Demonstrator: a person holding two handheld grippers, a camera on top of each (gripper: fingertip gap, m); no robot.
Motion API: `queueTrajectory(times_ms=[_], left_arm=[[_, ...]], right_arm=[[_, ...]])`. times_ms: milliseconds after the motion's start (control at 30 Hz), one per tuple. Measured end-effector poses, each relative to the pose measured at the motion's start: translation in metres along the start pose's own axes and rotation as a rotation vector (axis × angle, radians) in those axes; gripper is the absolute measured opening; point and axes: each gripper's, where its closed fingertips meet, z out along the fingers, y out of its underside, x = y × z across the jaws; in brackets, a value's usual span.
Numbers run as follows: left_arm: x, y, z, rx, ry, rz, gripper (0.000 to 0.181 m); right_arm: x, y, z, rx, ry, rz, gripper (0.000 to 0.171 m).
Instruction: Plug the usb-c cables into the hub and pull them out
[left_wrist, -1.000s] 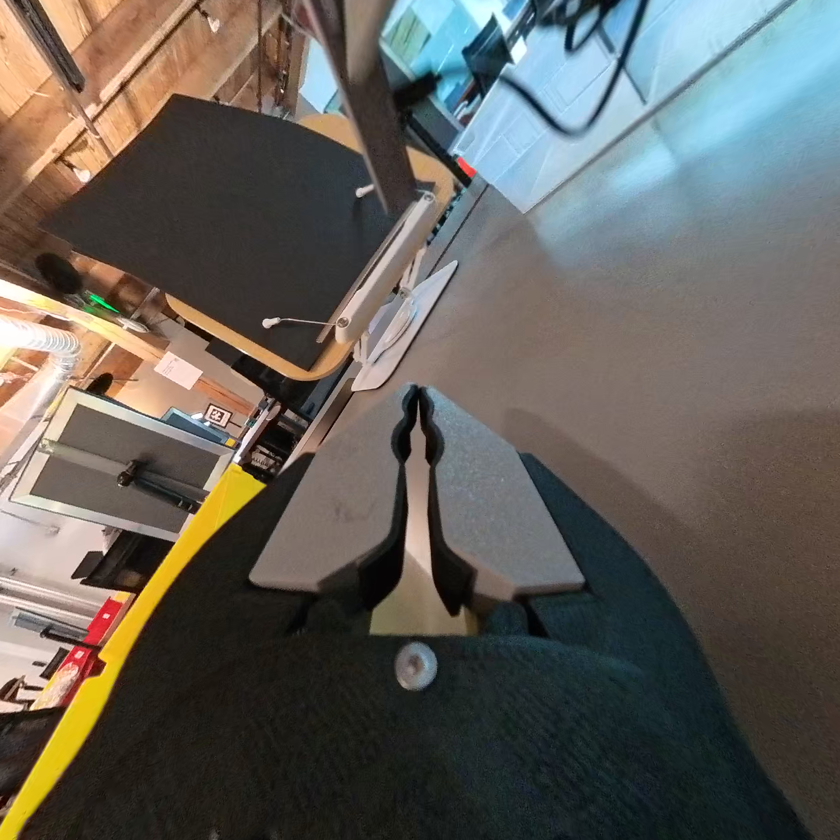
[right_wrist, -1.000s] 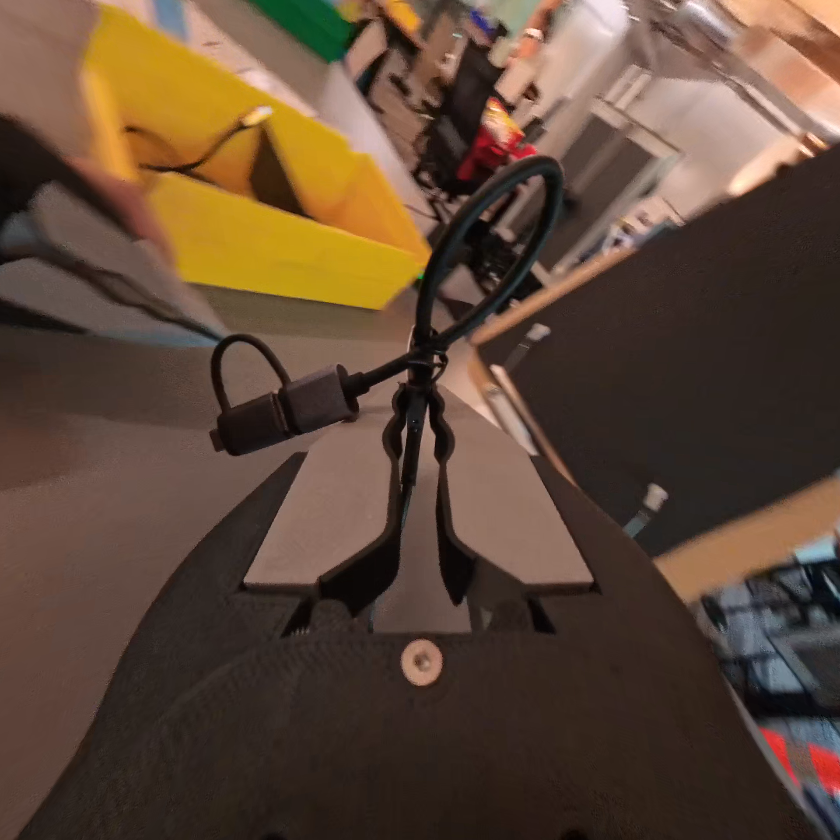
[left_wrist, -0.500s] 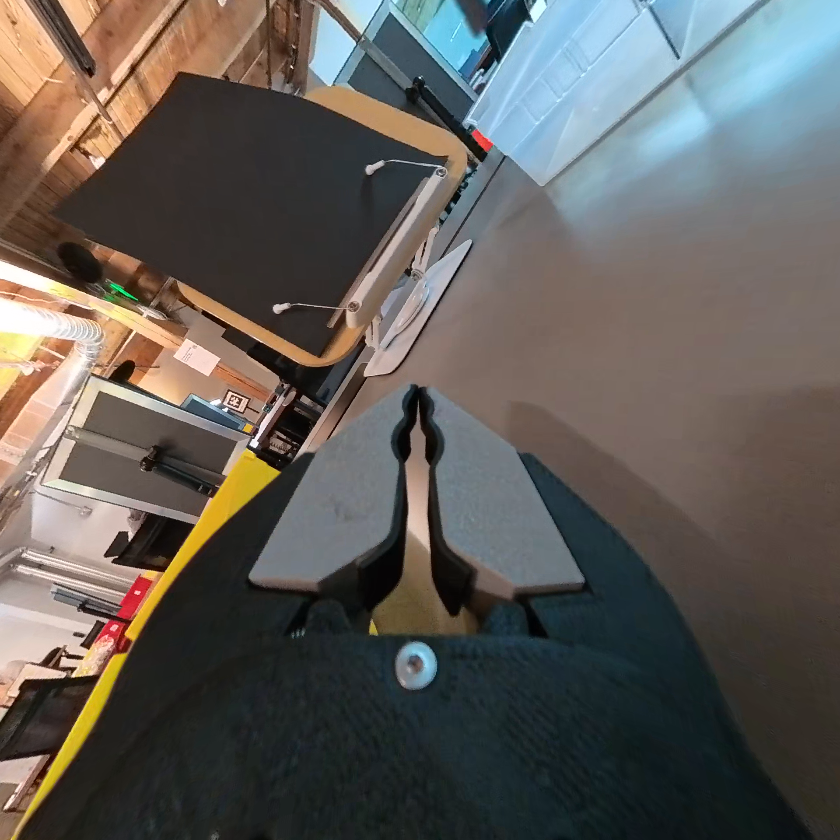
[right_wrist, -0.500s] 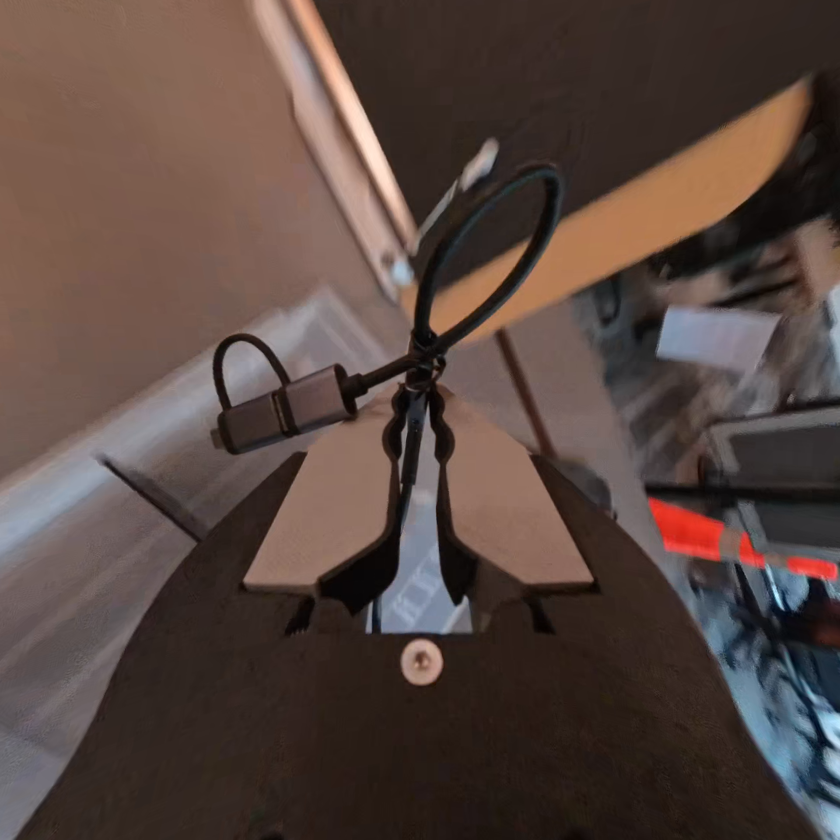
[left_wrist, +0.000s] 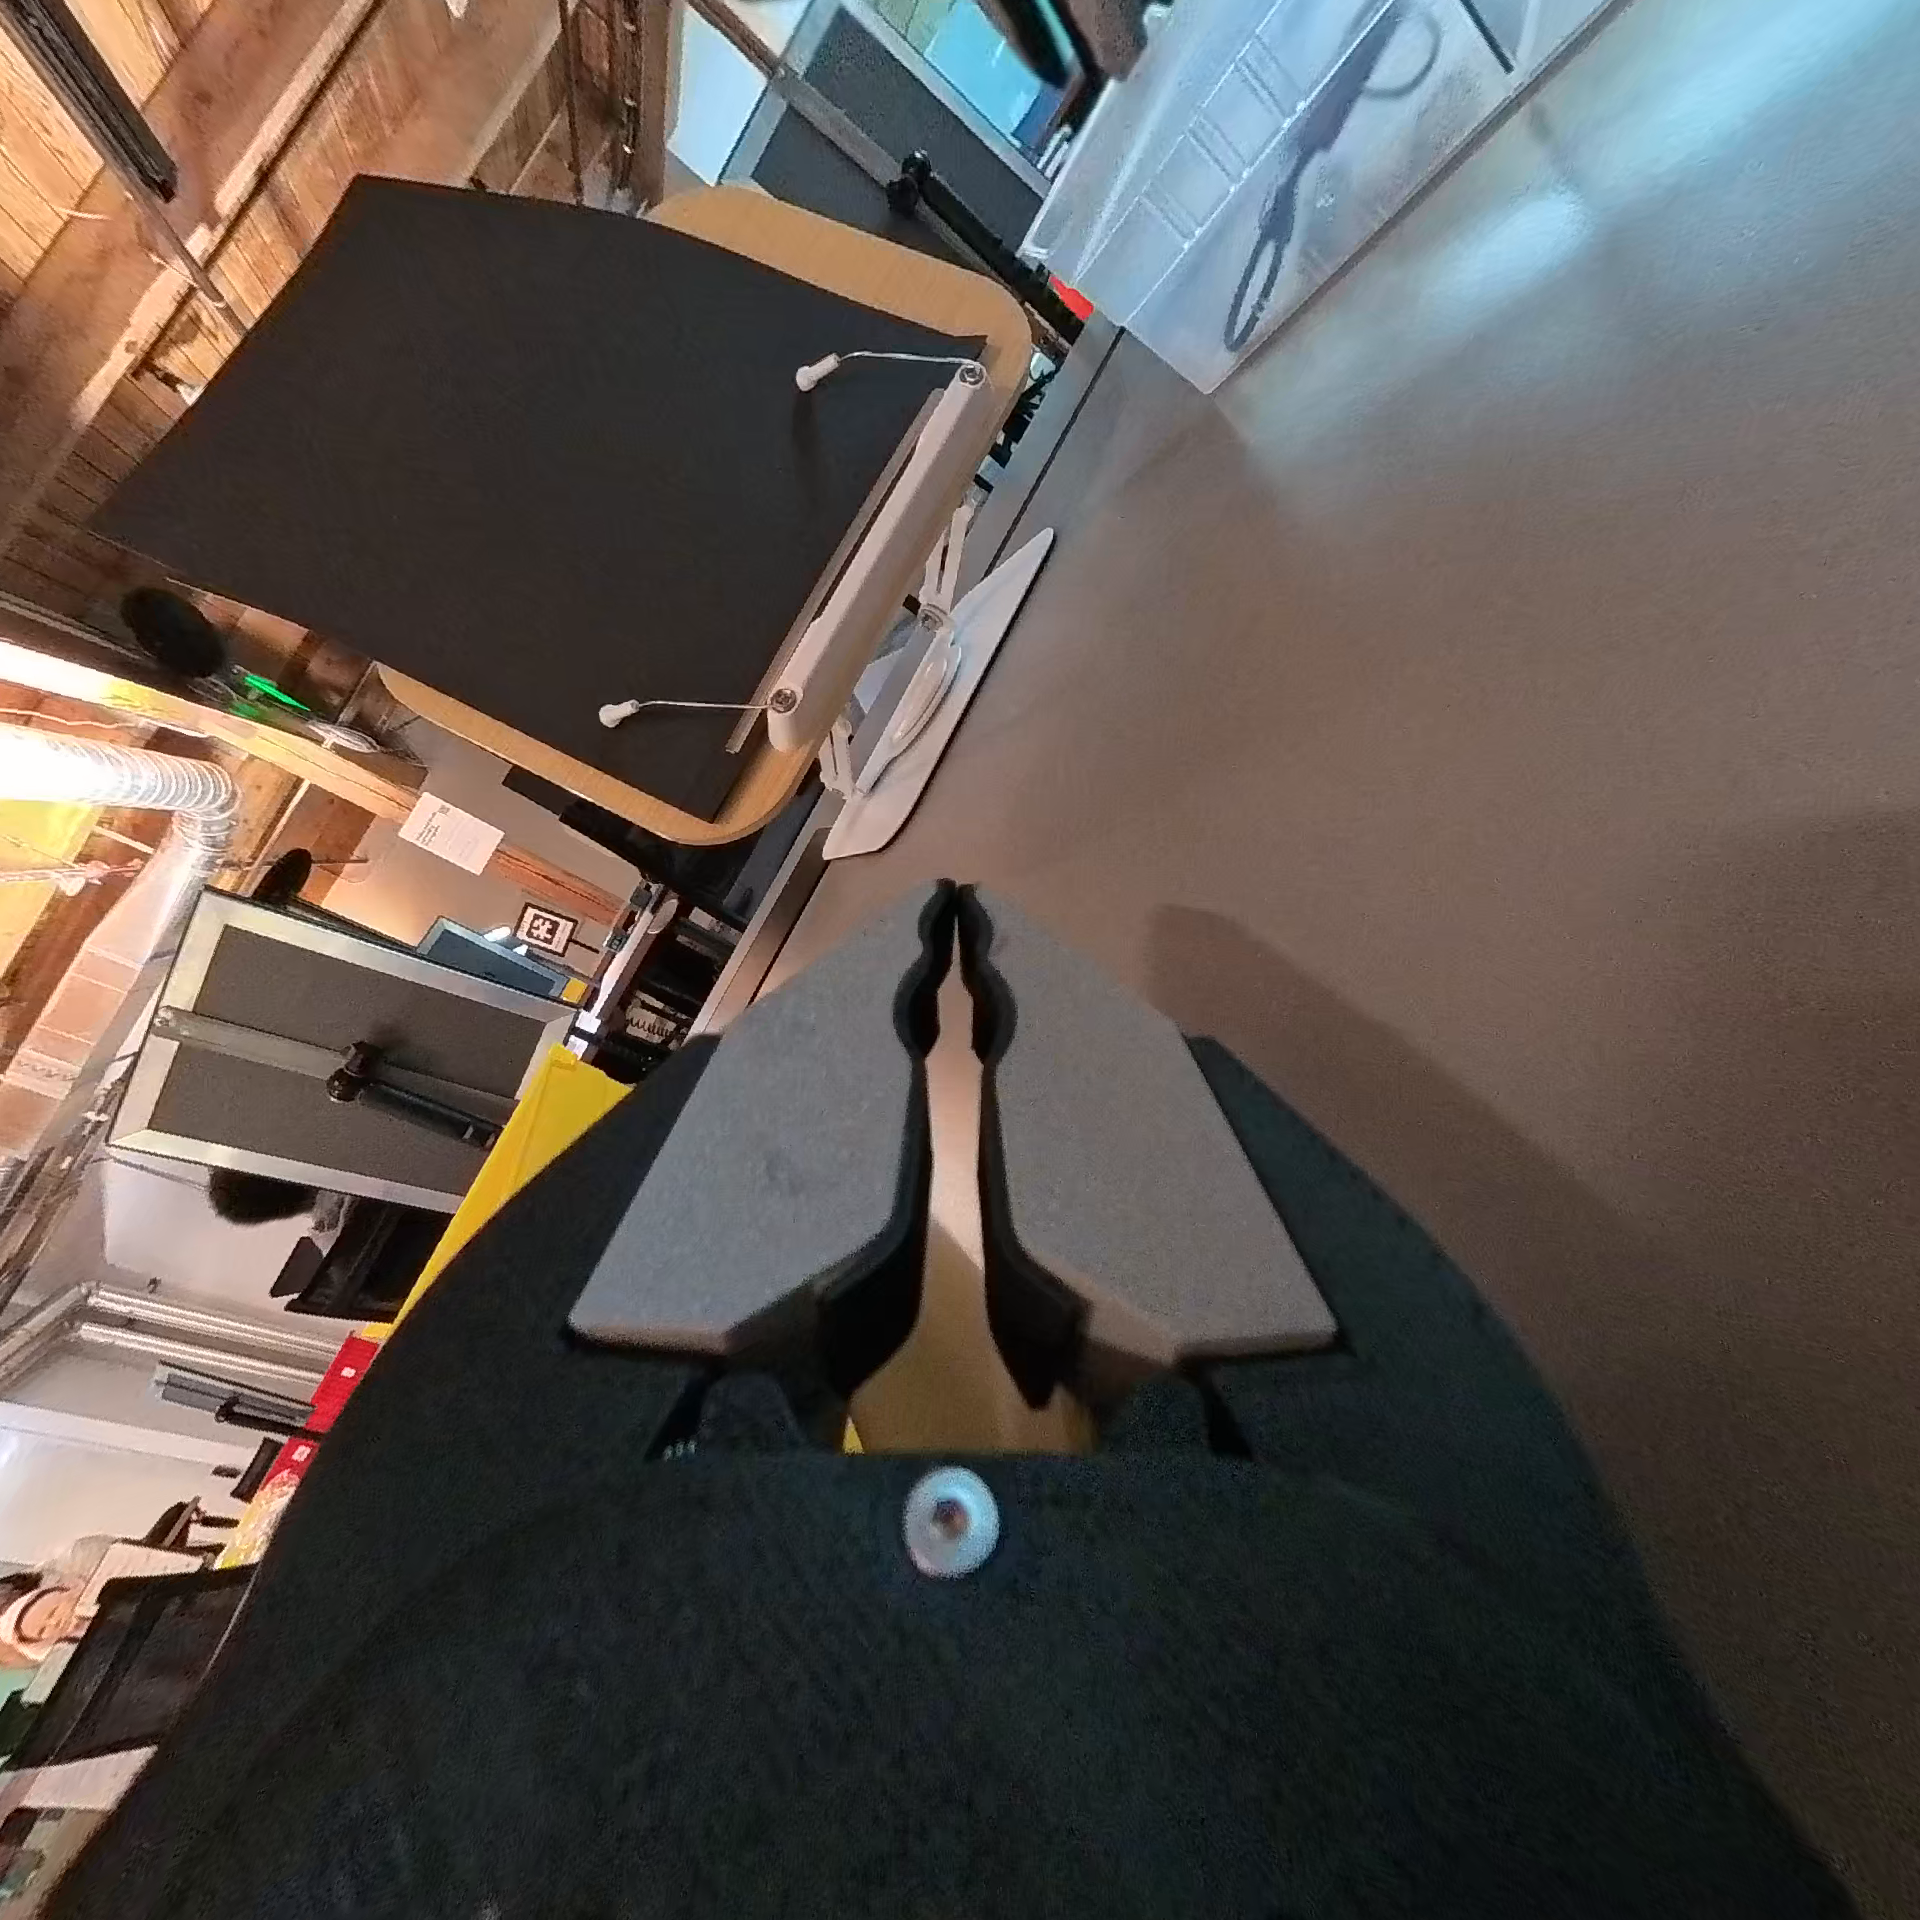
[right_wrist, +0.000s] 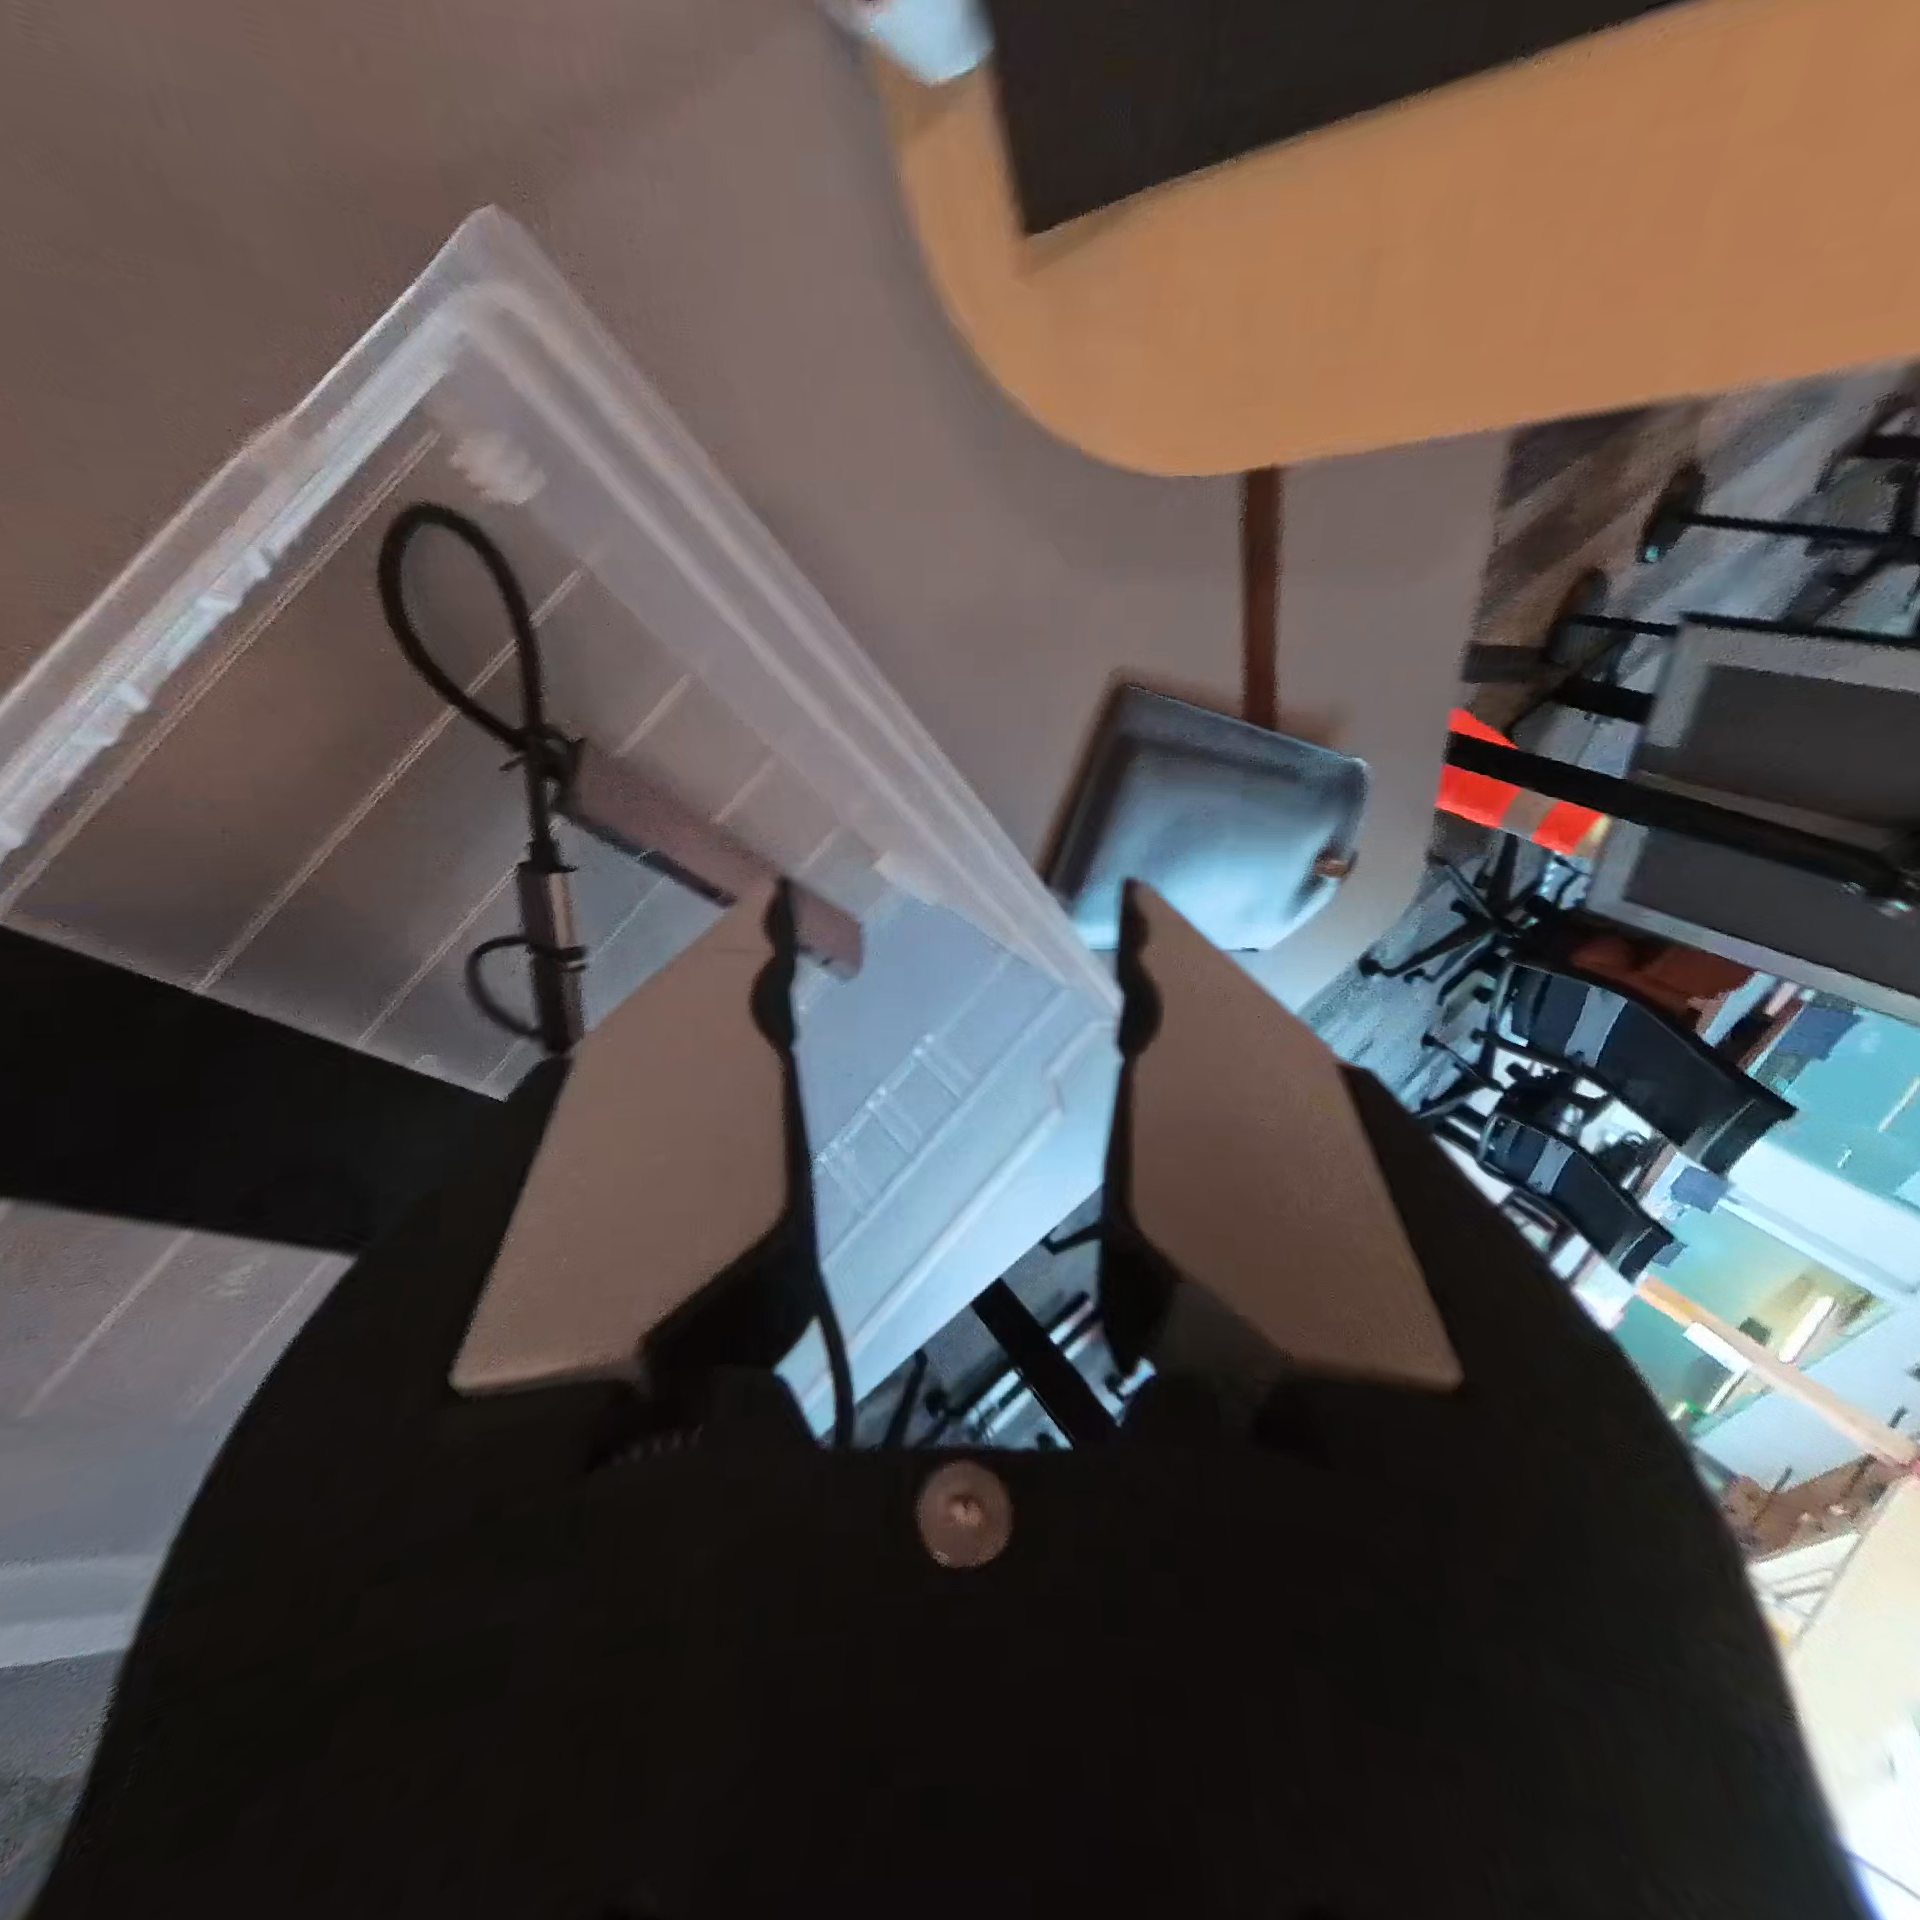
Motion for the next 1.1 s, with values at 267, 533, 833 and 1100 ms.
queueTrajectory(times_ms=[267,533,833,1100], left_arm=[[0.005,-0.002,-0.001,0.006,0.013,0.03,0.0],[0.0,0.002,-0.001,-0.007,-0.004,0.008,0.0],[0.004,0.001,0.001,-0.007,0.012,0.033,0.0],[0.007,0.003,0.002,-0.024,0.018,0.057,0.0]], right_arm=[[0.084,-0.021,-0.076,0.434,0.075,0.686,0.068],[0.166,-0.02,-0.147,1.187,0.103,1.396,0.05],[0.127,0.024,-0.202,2.003,0.381,0.956,0.114],[0.122,0.024,-0.068,0.752,0.54,0.917,0.14]])
